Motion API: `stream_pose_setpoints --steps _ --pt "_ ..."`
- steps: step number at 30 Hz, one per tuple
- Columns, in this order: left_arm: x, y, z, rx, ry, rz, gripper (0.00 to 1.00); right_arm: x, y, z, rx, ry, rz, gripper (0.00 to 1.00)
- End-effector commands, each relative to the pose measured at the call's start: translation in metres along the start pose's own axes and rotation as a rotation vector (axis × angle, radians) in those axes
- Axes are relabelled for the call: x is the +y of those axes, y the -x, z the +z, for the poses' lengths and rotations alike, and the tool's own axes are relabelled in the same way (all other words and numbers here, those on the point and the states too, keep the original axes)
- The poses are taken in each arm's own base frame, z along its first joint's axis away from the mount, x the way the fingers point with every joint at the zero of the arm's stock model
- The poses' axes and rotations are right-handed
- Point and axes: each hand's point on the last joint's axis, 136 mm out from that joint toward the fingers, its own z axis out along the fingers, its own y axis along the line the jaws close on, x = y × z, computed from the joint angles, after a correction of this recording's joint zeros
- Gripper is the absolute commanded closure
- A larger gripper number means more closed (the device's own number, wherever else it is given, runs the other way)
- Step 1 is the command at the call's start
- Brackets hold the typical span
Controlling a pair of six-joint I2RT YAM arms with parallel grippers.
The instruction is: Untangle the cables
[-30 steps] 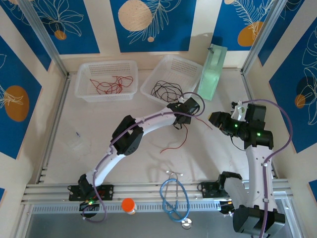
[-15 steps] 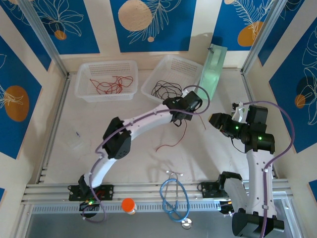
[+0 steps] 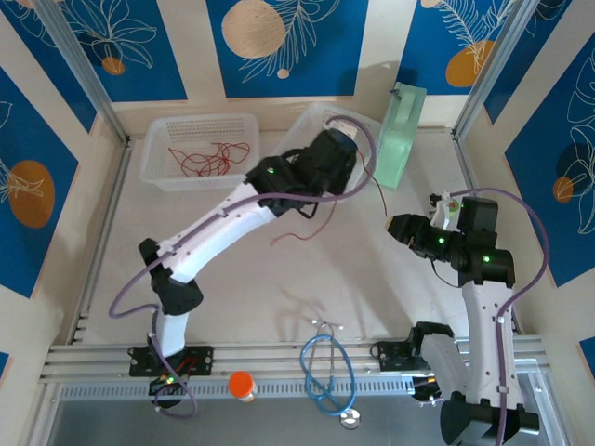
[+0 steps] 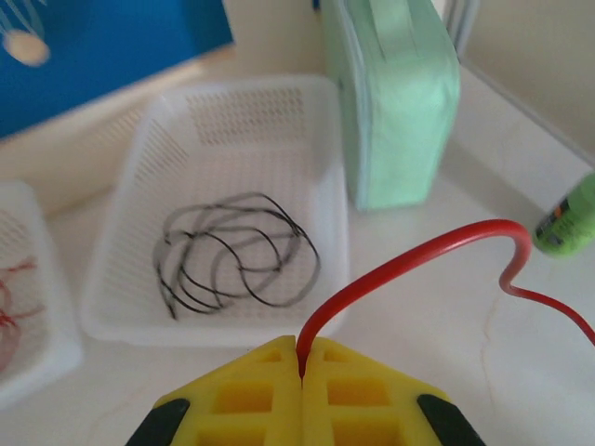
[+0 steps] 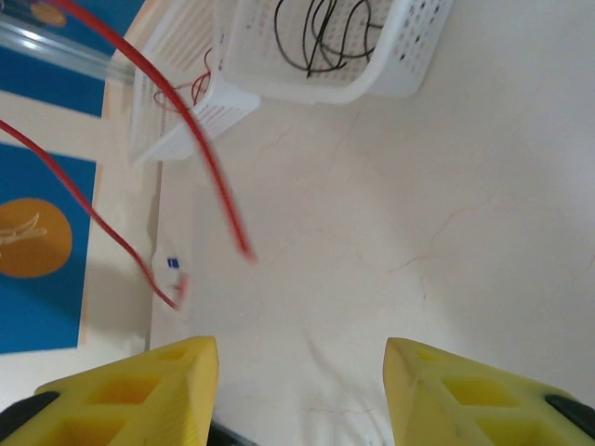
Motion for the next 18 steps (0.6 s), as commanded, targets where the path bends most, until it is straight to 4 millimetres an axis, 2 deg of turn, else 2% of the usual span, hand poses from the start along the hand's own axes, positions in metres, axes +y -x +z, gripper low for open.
stream_pose_setpoints --steps 1,5,11,14,18 --pt "0.066 0.032 -0.028 -0.068 0.135 0.028 1.0 0.011 -0.015 0.0 0.057 0.01 -0.057 0.5" --pt "0.134 0.055 -0.027 -0.127 0.258 -0.001 1.0 0.012 -0.032 0.011 0.121 -0.025 -0.101 0.5" --pt "0.24 0.079 -0.006 -0.21 0.531 0.065 1.0 0.011 -0.055 0.025 0.194 -0.041 -0.143 0.5" --pt "0.285 0.088 0.003 -0.281 0.609 0.05 1.0 0.006 -0.063 0.03 0.221 -0.062 -0.134 0.5" --pt "0.325 0.094 0.021 -0.392 0.613 0.016 1.0 -0.002 -0.072 0.036 0.258 -0.08 -0.108 0.5"
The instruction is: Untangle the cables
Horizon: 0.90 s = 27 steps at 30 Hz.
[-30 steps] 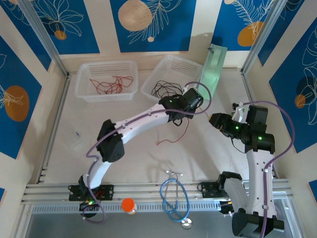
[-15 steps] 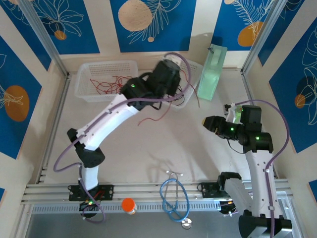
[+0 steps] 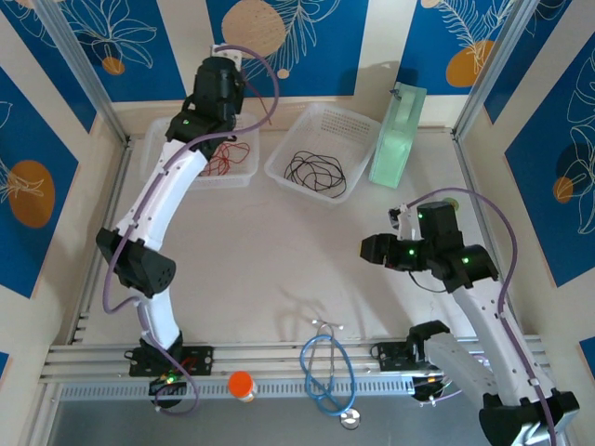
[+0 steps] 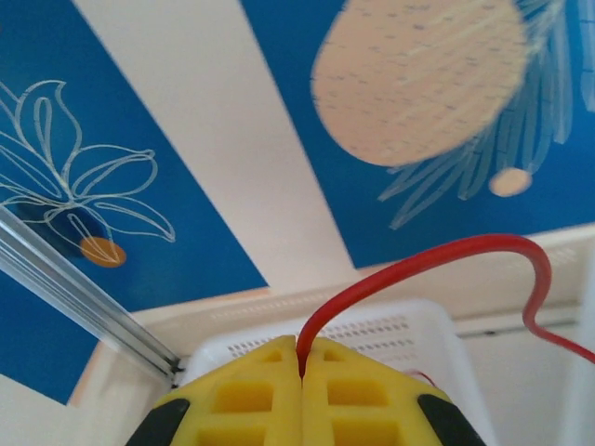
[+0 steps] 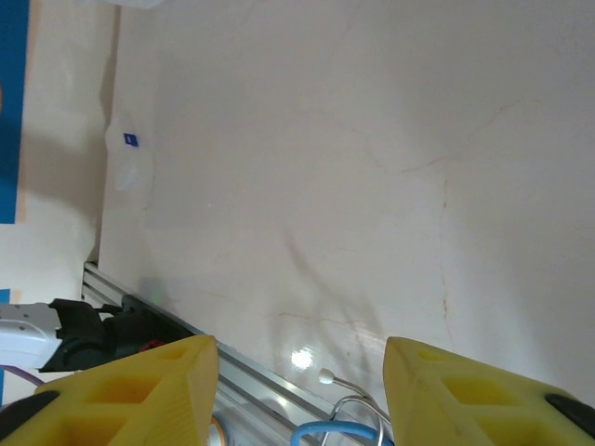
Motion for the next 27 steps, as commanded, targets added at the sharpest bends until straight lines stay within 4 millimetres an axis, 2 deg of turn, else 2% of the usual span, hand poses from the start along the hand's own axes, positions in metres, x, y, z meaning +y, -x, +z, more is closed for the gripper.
stream_pose_setpoints --steps 1,6,8,12,14,19,22,27 --pt "0.02 0.035 0.021 -0.215 0.016 -0.059 1.0 -0.009 -0.009 0.008 0.032 -0.03 0.041 0.49" --pt "0.015 0.018 0.061 -0.353 0.026 0.046 1.0 -0.015 -0.019 0.013 0.047 -0.06 0.071 0.5" --pt "0.013 0.002 0.081 -0.349 0.037 0.086 1.0 -0.016 -0.023 0.014 0.049 -0.066 0.078 0.5" --pt "0.012 -0.05 0.124 -0.208 -0.004 0.054 1.0 -0.019 -0.027 0.014 0.06 -0.086 0.093 0.5" --pt "0.014 -0.086 0.139 -0.121 -0.004 0.018 1.0 -0.02 -0.027 0.015 0.062 -0.095 0.098 0.5" --pt "0.019 -0.162 0.155 0.008 0.026 -0.04 1.0 -0.015 -0.024 0.016 0.061 -0.088 0.094 0.5" --pt "0.025 -0.2 0.159 0.085 0.043 -0.058 1.0 -0.011 -0.023 0.017 0.07 -0.088 0.081 0.5" --pt "0.032 -0.241 0.15 0.207 0.045 -0.097 1.0 -0.01 -0.026 0.02 0.079 -0.088 0.067 0.49"
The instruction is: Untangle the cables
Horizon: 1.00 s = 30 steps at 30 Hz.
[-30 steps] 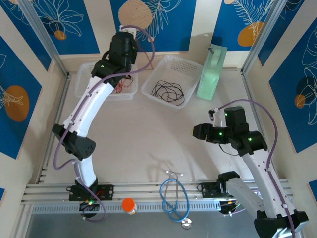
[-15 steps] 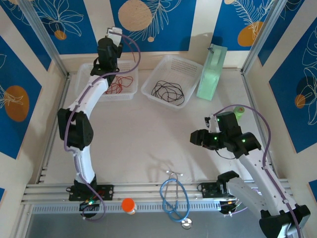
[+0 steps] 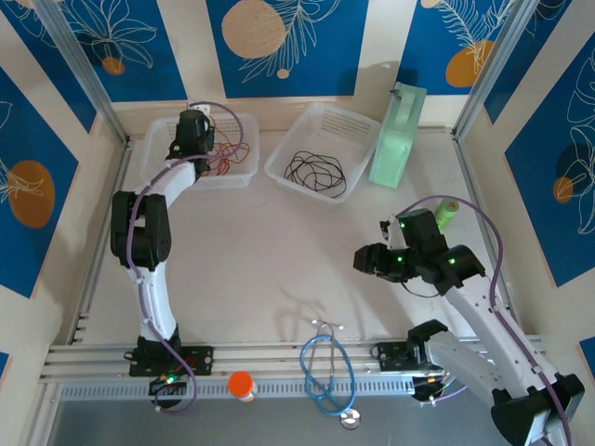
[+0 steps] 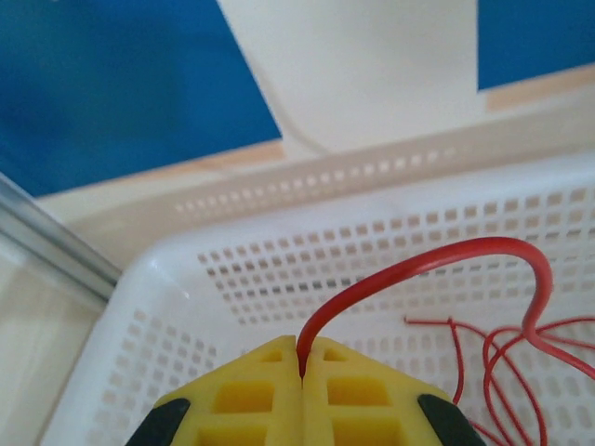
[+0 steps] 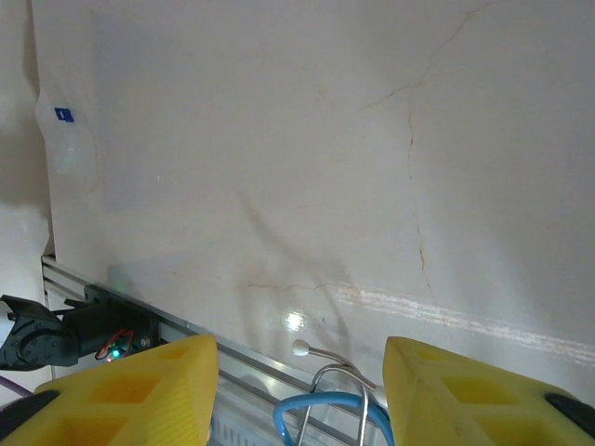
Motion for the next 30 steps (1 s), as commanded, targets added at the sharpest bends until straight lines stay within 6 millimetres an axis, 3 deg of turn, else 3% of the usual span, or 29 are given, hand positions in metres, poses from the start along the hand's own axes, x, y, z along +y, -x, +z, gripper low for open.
stream_pose_setpoints --steps 1,2,3,5,10,14,18,24,27,30 --pt "0.012 -0.013 -0.009 0.046 0.011 -0.084 1.0 0.005 0.001 -0.002 -0.009 0.01 -0.003 0.49" --pt "0.013 -0.017 -0.015 0.057 0.005 -0.099 1.0 0.004 0.001 0.0 -0.007 0.011 -0.005 0.49" --pt "0.013 -0.021 -0.02 0.066 -0.004 -0.113 0.93 0.004 0.001 0.0 -0.007 0.012 -0.008 0.49" --pt "0.013 -0.025 -0.034 0.081 -0.029 -0.146 0.71 0.004 0.003 0.001 -0.009 0.01 -0.019 0.49" --pt "0.013 -0.031 -0.071 0.126 -0.097 -0.239 0.36 0.004 0.012 0.0 -0.015 -0.011 -0.062 0.49" --pt "0.01 -0.03 -0.101 0.181 -0.173 -0.305 0.0 0.005 0.023 -0.002 -0.02 -0.011 -0.079 0.48" --pt "0.01 -0.019 -0.135 0.203 -0.238 -0.346 0.0 0.004 0.043 -0.006 -0.063 -0.015 -0.087 0.46" --pt "0.033 0.0 -0.193 0.121 -0.252 -0.37 0.0 -0.018 0.103 -0.025 -0.306 -0.073 -0.082 0.41" --pt "0.049 -0.002 -0.215 0.01 -0.206 -0.352 0.0 -0.037 0.138 -0.036 -0.489 -0.132 -0.088 0.38" --pt "0.059 -0.025 -0.227 -0.072 -0.154 -0.348 0.0 -0.047 0.16 -0.034 -0.631 -0.152 -0.247 0.35"
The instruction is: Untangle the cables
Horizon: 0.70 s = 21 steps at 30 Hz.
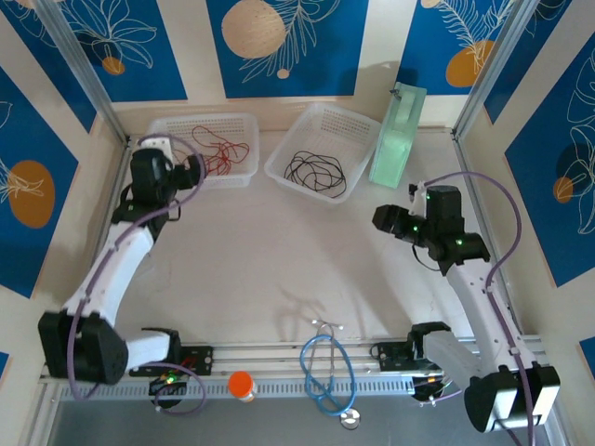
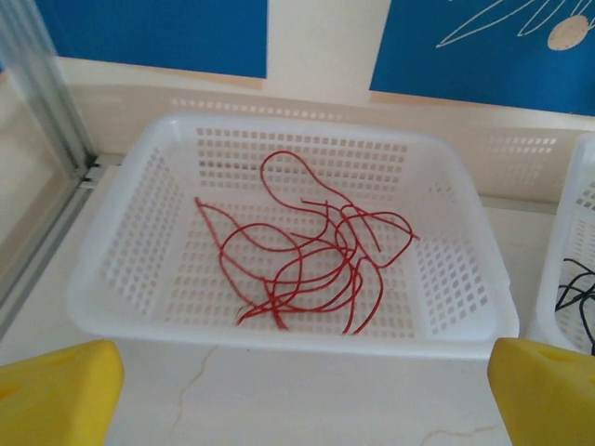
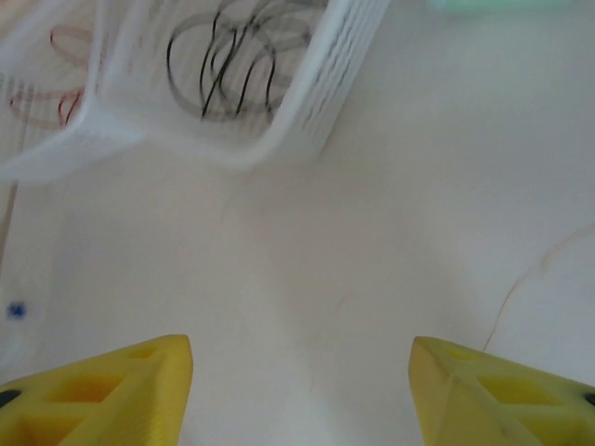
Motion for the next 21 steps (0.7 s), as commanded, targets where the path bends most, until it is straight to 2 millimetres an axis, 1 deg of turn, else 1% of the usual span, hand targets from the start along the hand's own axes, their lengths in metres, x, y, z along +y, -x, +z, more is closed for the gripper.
stream_pose_setpoints --steps 1,4,5,8,10,13,14,16,18,19,20,21 --pt "0.013 -0.017 -0.007 -0.099 0.033 0.012 0.0 -0.01 0.031 0.013 -0.224 -0.008 -0.225 0.34" --pt "0.017 -0.056 -0.005 -0.151 0.012 0.04 0.0 -0.026 0.024 0.035 -0.326 -0.018 -0.431 0.32" --pt "0.024 -0.073 -0.004 -0.151 0.038 0.045 0.0 -0.033 0.021 0.041 -0.37 -0.029 -0.481 0.31" --pt "0.05 -0.112 0.001 -0.127 0.161 0.066 0.0 -0.052 0.014 0.053 -0.426 -0.061 -0.509 0.28" --pt "0.056 -0.13 0.005 -0.125 0.189 0.116 0.0 -0.062 0.009 0.063 -0.394 -0.076 -0.482 0.28" --pt "0.058 -0.148 0.013 -0.155 0.188 0.147 0.0 -0.067 0.004 0.076 -0.412 -0.058 -0.482 0.28" --pt "0.057 -0.145 0.014 -0.191 0.188 0.147 0.0 -0.066 0.007 0.078 -0.432 -0.056 -0.488 0.28" --pt "0.047 -0.148 0.02 -0.209 0.127 0.158 0.0 -0.065 0.012 0.081 -0.455 -0.039 -0.489 0.28" --pt "0.039 -0.159 0.034 -0.191 0.082 0.172 0.0 -0.067 0.015 0.085 -0.493 -0.019 -0.463 0.28" --pt "0.031 -0.166 0.041 -0.192 0.04 0.197 0.0 -0.071 0.011 0.092 -0.484 -0.018 -0.462 0.28" --pt "0.026 -0.164 0.045 -0.223 0.027 0.224 0.0 -0.075 0.007 0.099 -0.478 -0.014 -0.46 0.28" --pt "0.026 -0.17 0.043 -0.18 0.028 0.221 0.0 -0.075 0.006 0.104 -0.489 0.003 -0.465 0.27"
